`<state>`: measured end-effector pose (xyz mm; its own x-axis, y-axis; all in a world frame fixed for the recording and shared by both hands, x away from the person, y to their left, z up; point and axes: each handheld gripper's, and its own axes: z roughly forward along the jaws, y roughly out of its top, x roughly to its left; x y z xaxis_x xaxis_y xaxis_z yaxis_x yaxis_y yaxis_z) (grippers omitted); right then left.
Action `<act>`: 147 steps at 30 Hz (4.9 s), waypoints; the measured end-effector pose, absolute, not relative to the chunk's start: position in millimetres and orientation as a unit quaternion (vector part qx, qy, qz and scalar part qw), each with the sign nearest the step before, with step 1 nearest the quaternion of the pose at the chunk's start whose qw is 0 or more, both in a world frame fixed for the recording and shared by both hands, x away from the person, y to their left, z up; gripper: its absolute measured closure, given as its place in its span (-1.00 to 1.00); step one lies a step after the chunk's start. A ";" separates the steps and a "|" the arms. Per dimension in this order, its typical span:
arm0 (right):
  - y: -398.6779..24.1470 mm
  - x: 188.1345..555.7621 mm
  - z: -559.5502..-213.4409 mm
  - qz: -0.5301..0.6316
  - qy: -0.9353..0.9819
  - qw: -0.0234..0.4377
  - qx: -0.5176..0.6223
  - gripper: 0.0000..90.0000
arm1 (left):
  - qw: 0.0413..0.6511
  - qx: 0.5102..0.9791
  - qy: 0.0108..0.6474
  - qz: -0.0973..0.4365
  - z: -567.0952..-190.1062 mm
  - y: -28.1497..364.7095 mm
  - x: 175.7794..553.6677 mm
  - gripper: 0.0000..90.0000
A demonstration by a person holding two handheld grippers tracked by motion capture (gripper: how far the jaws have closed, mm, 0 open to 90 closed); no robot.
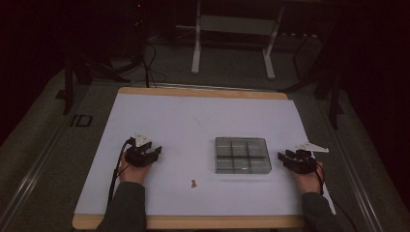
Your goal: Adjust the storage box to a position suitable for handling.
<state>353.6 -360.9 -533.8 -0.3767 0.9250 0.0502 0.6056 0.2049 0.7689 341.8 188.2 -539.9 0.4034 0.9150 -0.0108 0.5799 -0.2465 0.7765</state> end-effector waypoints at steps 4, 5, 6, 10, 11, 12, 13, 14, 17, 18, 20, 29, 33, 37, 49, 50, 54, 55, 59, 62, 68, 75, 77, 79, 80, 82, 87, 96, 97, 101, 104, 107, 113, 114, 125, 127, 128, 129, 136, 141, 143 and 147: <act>-360.8 353.6 -533.6 0.367 0.744 0.217 0.515 0.28 | 0.367 0.757 0.490 0.228 -539.7 188.5 341.5 0.31; -359.9 353.7 -532.9 0.370 0.743 0.217 0.514 0.28 | 0.371 0.758 0.486 0.226 -539.3 188.7 340.8 0.33; -359.9 353.7 -532.9 0.370 0.743 0.217 0.514 0.28 | 0.371 0.758 0.486 0.226 -539.3 188.7 340.8 0.33; -357.3 353.3 -530.7 0.370 0.746 0.222 0.507 0.27 | 0.382 0.756 0.481 0.225 -536.8 189.2 339.3 0.35; -356.9 353.2 -530.5 0.370 0.746 0.222 0.507 0.27 | 0.382 0.756 0.481 0.225 -536.8 189.2 339.3 0.35; -356.7 353.2 -530.2 0.369 0.747 0.222 0.507 0.27 | 0.381 0.757 0.476 0.233 -535.8 189.7 338.3 0.35; -356.5 353.2 -530.1 0.369 0.747 0.222 0.507 0.27 | 0.382 0.757 0.474 0.238 -535.7 189.5 337.8 0.35; -356.4 353.2 -529.9 0.369 0.746 0.223 0.507 0.27 | 0.381 0.757 0.472 0.242 -535.1 189.7 337.2 0.35; -356.7 353.3 -529.4 0.371 0.744 0.223 0.509 0.25 | 0.388 0.755 0.469 0.246 -534.1 190.4 336.2 0.35; -356.8 353.3 -529.2 0.372 0.743 0.223 0.509 0.25 | 0.388 0.755 0.469 0.246 -534.1 190.4 336.2 0.35; -356.6 352.9 -528.7 0.372 0.743 0.224 0.509 0.25 | 0.389 0.752 0.472 0.245 -533.8 190.7 336.0 0.35; -350.9 352.2 -526.7 0.375 0.750 0.223 0.497 0.41 | 0.403 0.744 0.478 0.235 -533.3 190.9 335.7 0.35; -349.1 351.7 -525.5 0.379 0.751 0.222 0.494 0.52 | 0.404 0.745 0.477 0.233 -532.9 190.6 335.4 0.35; -347.8 351.5 -525.0 0.380 0.752 0.221 0.491 0.58 | 0.402 0.747 0.477 0.230 -532.9 190.2 335.2 0.35; -340.6 350.5 -522.1 0.390 0.752 0.205 0.490 0.83 | 0.400 0.751 0.471 0.231 -532.7 188.3 334.1 0.31; -339.5 350.3 -521.6 0.391 0.753 0.203 0.489 0.87 | 0.401 0.751 0.471 0.230 -532.7 188.2 334.0 0.31; -335.1 350.1 -520.3 0.392 0.756 0.202 0.484 0.97 | 0.400 0.752 0.471 0.231 -532.8 187.6 334.0 0.31; -333.8 350.1 -520.1 0.392 0.757 0.200 0.484 0.98 | 0.400 0.752 0.470 0.230 -532.7 187.6 333.9 0.31; -329.3 350.8 -520.4 0.393 0.760 0.196 0.479 0.99 | 0.400 0.753 0.470 0.230 -532.9 187.5 334.1 0.30; -326.9 352.0 -519.9 0.393 0.762 0.194 0.476 0.99 | 0.399 0.754 0.470 0.229 -533.0 187.2 334.2 0.30; -323.7 353.5 -520.2 0.395 0.764 0.190 0.473 0.99 | 0.398 0.755 0.469 0.227 -533.3 186.9 334.5 0.30; -319.0 353.3 -521.5 0.394 0.772 0.179 0.465 1.00 | 0.398 0.754 0.470 0.228 -533.2 186.9 334.4 0.30; -318.3 353.5 -522.0 0.391 0.774 0.180 0.465 1.00 | 0.398 0.754 0.470 0.227 -533.3 186.8 334.4 0.30; -318.8 353.9 -522.5 0.393 0.772 0.175 0.467 1.00 | 0.398 0.754 0.470 0.228 -533.3 186.8 334.5 0.30; -318.8 353.9 -522.5 0.393 0.772 0.175 0.467 1.00 | 0.398 0.754 0.470 0.228 -533.3 186.8 334.5 0.30; -318.5 354.4 -523.3 0.391 0.773 0.175 0.467 1.00 | 0.397 0.755 0.469 0.227 -533.4 186.8 334.6 0.30; -318.4 354.7 -523.8 0.391 0.773 0.173 0.469 1.00 | 0.397 0.755 0.470 0.226 -533.7 186.2 334.7 0.30; -316.8 354.7 -524.8 0.389 0.773 0.173 0.470 1.00 | 0.396 0.756 0.470 0.226 -534.2 185.7 335.0 0.30; -316.7 354.6 -524.8 0.388 0.774 0.172 0.470 1.00 | 0.396 0.756 0.469 0.226 -534.3 185.6 335.0 0.30; -314.9 354.2 -525.2 0.388 0.776 0.170 0.467 1.00 | 0.395 0.757 0.469 0.226 -534.3 185.6 335.1 0.30; -313.0 353.8 -525.0 0.386 0.778 0.170 0.465 1.00 | 0.396 0.756 0.469 0.226 -534.1 185.7 335.0 0.30; -311.6 353.5 -524.8 0.386 0.779 0.169 0.464 1.00 | 0.396 0.756 0.469 0.226 -534.1 185.6 335.0 0.30; -307.4 352.9 -524.7 0.386 0.783 0.167 0.458 1.00 | 0.394 0.759 0.466 0.225 -534.4 185.0 335.1 0.31; -306.3 352.7 -524.5 0.386 0.784 0.167 0.457 1.00 | 0.394 0.760 0.466 0.226 -534.3 184.8 335.1 0.31; -294.0 351.9 -524.0 0.386 0.792 0.163 0.445 1.00 | 0.392 0.762 0.463 0.225 -534.3 184.2 335.2 0.31; -292.7 351.8 -524.0 0.386 0.792 0.162 0.445 1.00 | 0.392 0.762 0.463 0.225 -534.3 184.1 335.2 0.31; -292.0 351.9 -523.9 0.386 0.793 0.162 0.443 1.00 | 0.392 0.762 0.463 0.225 -534.3 184.0 335.2 0.31; -292.0 351.9 -523.9 0.386 0.793 0.162 0.443 1.00 | 0.392 0.762 0.463 0.225 -534.3 184.0 335.2 0.32; -283.6 351.8 -523.9 0.386 0.798 0.159 0.435 1.00 | 0.393 0.763 0.462 0.223 -534.7 183.1 335.4 0.32; -275.5 352.3 -524.0 0.387 0.801 0.156 0.429 1.00 | 0.393 0.764 0.462 0.223 -534.6 183.0 335.4 0.32; -272.2 352.4 -524.2 0.388 0.803 0.155 0.426 1.00 | 0.392 0.764 0.461 0.223 -534.6 182.9 335.4 0.32; -267.3 353.6 -524.2 0.388 0.805 0.153 0.422 1.00 | 0.393 0.764 0.461 0.222 -534.8 182.7 335.6 0.32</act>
<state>353.6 -267.3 -524.2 -0.5969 0.7982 0.0804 0.5602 0.3430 0.7540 335.6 182.7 -534.8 0.4762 0.8791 -0.0219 0.5298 -0.2669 0.8050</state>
